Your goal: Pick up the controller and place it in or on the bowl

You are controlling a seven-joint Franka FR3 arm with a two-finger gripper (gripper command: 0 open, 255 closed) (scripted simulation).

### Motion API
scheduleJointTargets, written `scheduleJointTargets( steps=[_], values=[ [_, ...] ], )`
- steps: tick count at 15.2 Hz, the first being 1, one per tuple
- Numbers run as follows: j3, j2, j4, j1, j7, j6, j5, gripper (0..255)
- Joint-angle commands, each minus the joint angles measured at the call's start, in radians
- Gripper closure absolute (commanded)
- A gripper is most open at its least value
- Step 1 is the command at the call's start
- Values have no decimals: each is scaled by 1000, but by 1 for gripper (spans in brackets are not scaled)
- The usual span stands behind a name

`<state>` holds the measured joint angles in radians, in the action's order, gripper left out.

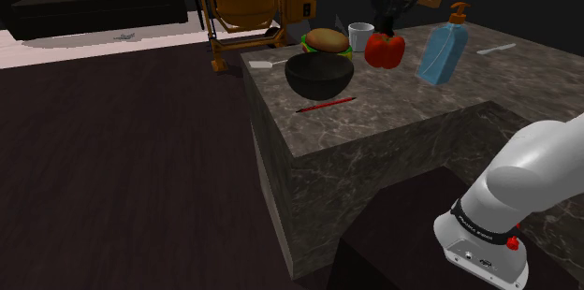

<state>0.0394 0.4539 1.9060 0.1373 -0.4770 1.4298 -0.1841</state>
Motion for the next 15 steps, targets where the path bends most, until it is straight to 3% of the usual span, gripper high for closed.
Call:
scheduleJointTargets(
  steps=[1,11,15],
  values=[
    [-30,-33,-20,-13,-40,21,-15,255],
    [-179,-273,-248,-85,-253,79,-41,255],
    [-180,-255,-173,-85,-241,134,-43,255]
  ],
)
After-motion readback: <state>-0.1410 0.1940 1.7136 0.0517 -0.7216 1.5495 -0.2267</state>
